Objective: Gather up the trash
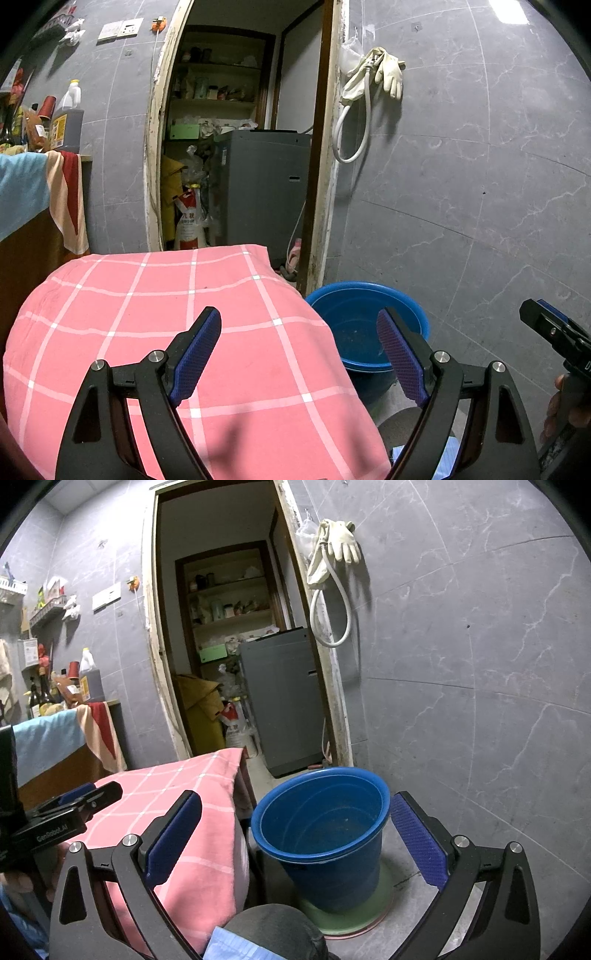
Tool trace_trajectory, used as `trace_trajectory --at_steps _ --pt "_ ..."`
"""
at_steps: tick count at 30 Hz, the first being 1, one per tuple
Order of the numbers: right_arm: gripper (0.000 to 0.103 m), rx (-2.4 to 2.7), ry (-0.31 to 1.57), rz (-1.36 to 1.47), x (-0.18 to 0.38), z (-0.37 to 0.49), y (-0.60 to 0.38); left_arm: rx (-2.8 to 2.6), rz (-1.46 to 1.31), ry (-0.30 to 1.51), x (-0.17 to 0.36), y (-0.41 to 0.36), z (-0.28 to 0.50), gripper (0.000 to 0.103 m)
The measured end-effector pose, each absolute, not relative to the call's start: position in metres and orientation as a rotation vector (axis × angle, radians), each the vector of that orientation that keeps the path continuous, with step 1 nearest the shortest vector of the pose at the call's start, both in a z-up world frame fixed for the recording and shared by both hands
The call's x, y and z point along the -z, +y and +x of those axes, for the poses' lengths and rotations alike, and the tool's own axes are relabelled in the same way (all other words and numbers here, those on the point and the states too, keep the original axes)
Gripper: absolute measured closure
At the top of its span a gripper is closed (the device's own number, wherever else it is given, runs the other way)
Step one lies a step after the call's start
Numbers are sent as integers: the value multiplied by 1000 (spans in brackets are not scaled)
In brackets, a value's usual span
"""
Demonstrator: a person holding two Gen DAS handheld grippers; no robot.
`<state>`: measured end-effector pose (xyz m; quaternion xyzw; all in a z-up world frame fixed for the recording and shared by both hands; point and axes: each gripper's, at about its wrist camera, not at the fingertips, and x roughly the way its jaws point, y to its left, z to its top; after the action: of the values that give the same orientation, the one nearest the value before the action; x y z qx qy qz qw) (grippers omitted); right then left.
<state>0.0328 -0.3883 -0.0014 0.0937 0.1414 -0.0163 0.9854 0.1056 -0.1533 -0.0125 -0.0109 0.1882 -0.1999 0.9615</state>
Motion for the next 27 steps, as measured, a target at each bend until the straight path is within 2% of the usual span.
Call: trace_trajectory --at_steps 27 --pt "0 30 290 187 2 31 -383 382 -22 381 16 -153 106 21"
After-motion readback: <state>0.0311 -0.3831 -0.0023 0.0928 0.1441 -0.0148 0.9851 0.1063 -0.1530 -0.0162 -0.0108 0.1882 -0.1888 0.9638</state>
